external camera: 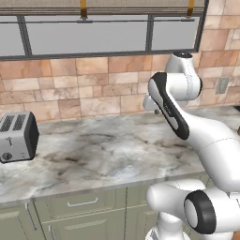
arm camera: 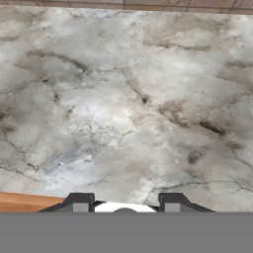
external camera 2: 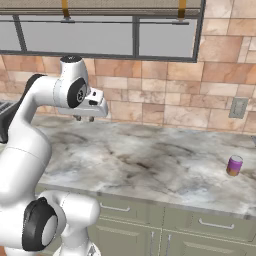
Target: Four empty soda cans are scattered around the kitchen. Gather all the cans and cluster them next to the stove for recycling.
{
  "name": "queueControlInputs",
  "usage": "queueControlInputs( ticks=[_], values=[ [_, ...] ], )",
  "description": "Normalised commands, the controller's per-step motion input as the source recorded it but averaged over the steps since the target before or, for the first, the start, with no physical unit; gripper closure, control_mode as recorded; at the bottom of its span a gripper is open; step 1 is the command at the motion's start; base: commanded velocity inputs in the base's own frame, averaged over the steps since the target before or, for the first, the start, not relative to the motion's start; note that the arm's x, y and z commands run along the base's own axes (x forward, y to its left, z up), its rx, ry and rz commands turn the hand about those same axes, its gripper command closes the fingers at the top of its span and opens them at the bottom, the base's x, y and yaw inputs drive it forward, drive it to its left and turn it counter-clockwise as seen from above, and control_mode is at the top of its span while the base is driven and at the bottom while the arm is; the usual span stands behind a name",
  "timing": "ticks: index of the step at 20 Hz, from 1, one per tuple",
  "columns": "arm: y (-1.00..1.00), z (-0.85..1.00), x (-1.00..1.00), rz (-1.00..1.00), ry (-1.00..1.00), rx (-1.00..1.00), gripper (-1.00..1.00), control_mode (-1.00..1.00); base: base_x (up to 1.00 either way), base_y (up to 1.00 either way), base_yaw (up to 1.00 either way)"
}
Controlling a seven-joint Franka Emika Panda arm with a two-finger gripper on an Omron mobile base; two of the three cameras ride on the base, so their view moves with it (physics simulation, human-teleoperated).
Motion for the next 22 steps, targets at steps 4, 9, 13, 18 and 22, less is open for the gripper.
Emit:
queueControlInputs(
  ticks=[4,9,13,18,22],
  values=[
    [-0.03,0.0,0.0,0.0,0.0,0.0,-1.0,-1.0,0.0,0.0,0.0],
    [-0.14,-0.01,0.0,0.0,0.0,0.0,-1.0,-1.0,0.0,0.0,0.0],
    [-0.06,-0.01,0.0,0.0,0.0,0.0,-1.0,-1.0,0.0,0.0,0.0],
    [0.0,0.0,0.0,0.0,0.0,0.0,-1.0,-1.0,0.0,0.0,0.0],
    [-0.08,-0.04,0.0,-0.01,0.0,0.0,-1.0,-1.0,0.0,0.0,0.0]
  ],
)
